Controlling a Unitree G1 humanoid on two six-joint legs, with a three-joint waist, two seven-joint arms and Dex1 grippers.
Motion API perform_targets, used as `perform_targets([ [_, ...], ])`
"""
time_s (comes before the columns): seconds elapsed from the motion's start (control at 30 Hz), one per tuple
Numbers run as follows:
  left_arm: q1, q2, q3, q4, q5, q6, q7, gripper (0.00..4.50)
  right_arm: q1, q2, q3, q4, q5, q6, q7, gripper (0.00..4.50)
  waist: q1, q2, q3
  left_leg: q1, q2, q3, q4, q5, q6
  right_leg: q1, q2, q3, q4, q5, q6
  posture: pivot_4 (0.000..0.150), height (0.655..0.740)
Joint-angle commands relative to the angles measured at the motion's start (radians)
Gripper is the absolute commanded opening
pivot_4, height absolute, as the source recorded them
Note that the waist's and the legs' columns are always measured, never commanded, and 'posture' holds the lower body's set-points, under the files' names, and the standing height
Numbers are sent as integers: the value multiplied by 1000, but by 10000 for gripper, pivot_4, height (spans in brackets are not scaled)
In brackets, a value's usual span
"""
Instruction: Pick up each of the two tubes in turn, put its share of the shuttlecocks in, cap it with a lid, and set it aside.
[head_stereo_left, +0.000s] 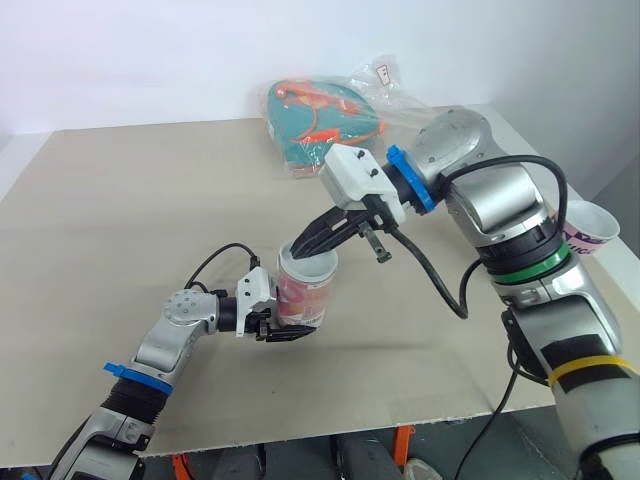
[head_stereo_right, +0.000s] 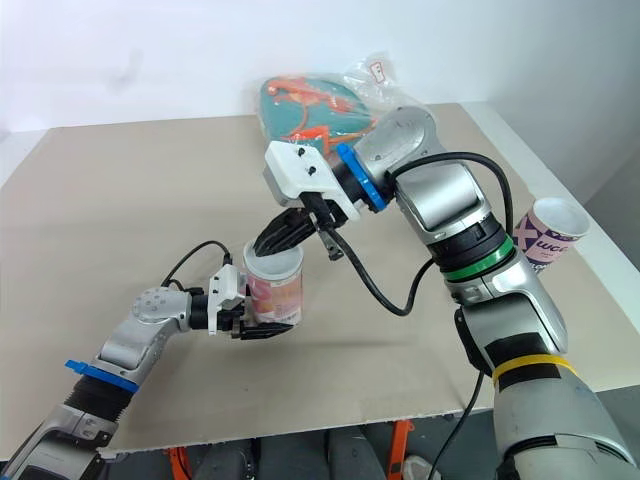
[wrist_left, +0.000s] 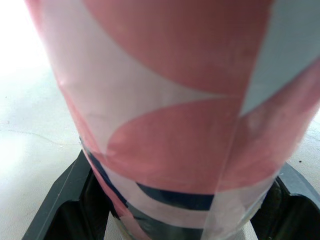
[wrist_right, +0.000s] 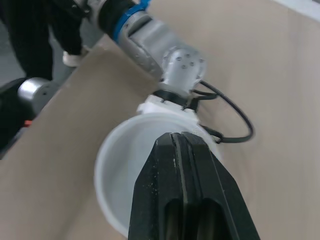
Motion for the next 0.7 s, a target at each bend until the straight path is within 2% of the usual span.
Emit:
perform_targets([
  [0.03,23,15,-8,12,22,16,5,30847,-4,-40,13,-57,61,-4,48,692,0,0,0,0,0,0,0,0,0,0,0,0,0,0,0,1500,7387],
  [0.23,24,15,-7,11,22,15,5,30847,-6,-53,64,-51,20,-47,48,692,0,0,0,0,0,0,0,0,0,0,0,0,0,0,0,1500,7387],
  [0.43,27,13,-11,6,21,17,4,30847,-10,-11,112,8,-128,-130,35,692,0,0,0,1,0,0,0,0,0,0,0,0,0,0,0,1500,7387],
  [0.7,38,13,-12,-8,20,23,13,30847,-2,-30,160,-14,-120,-144,48,692,0,0,0,3,1,0,0,0,0,1,0,0,0,0,-1,1500,7387],
])
